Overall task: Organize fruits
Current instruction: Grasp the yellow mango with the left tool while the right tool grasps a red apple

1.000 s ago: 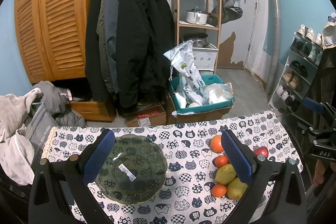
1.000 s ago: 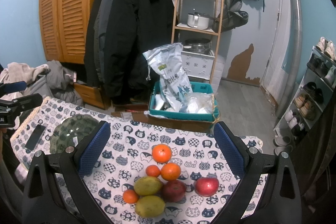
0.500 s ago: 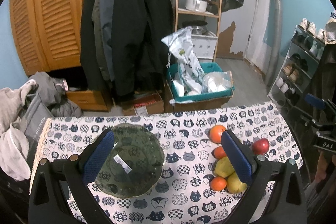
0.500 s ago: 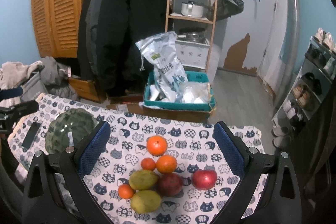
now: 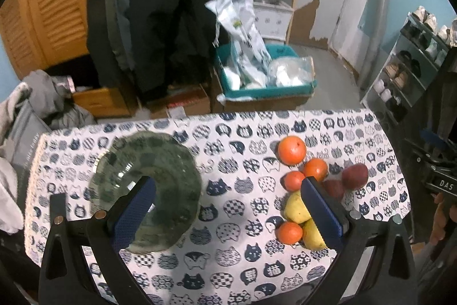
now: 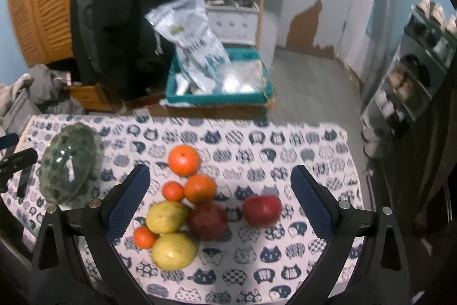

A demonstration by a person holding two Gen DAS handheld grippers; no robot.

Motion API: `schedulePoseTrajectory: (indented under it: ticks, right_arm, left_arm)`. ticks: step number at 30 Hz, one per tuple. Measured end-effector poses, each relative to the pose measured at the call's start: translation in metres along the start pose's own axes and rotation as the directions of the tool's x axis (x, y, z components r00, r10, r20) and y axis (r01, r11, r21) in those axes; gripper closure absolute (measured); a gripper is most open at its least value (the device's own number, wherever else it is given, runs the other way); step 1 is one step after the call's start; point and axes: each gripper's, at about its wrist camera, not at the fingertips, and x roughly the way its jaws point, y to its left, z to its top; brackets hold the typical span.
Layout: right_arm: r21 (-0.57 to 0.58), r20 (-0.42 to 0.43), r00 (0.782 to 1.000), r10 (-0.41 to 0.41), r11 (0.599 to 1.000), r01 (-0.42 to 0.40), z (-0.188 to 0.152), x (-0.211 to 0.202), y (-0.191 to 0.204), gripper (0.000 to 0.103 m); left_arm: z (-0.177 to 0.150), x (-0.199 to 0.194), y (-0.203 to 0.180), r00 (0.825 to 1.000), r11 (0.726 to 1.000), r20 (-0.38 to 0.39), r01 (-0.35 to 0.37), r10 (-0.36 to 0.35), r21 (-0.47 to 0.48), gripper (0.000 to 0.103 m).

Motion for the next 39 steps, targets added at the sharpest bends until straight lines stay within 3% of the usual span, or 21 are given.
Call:
schedulePoseTrajectory:
  ticks: [10, 19, 27, 34, 39]
  right_arm:
    - [0.039, -0.165, 0.986, 0.009, 0.999, -0.002, -0.034, 0.040, -0.018, 0.006]
    - [0.065, -0.258, 0.966, -0.021, 0.997, 0.040, -0.054, 0.073, -0.032, 0.006]
    - [0.055, -0.347, 0.937, -0.048, 0.996, 0.071, -0.073, 0.104, -0.046, 0.006]
    - [0.069, -0.385, 0.923, -0.014, 0.997, 0.044, -0.087, 0.118, -0.053, 0.006]
    - [0.083, -0.394, 0.919, 0.005, 0.996, 0.031, -0.091, 0.123, -0.059, 0.006]
  left_arm:
    - [-0.010, 0.050, -0.023, 0.989, 0.998, -0.134, 0.056, -0.057, -0.006, 0.001]
    - [-0.036, 0.107, -0.045, 0.958, 0.997, -0.280, 0.068, -0.057, 0.028, 0.001]
    - [-0.041, 0.140, -0.067, 0.941, 0.995, -0.331, 0.091, -0.073, 0.040, 0.001]
    - [-0.042, 0.163, -0.097, 0.923, 0.988, -0.374, 0.133, -0.092, 0.085, 0.001]
    - [-0.051, 0.180, -0.113, 0.910, 0.982, -0.410, 0.131, -0.064, 0.137, 0.002]
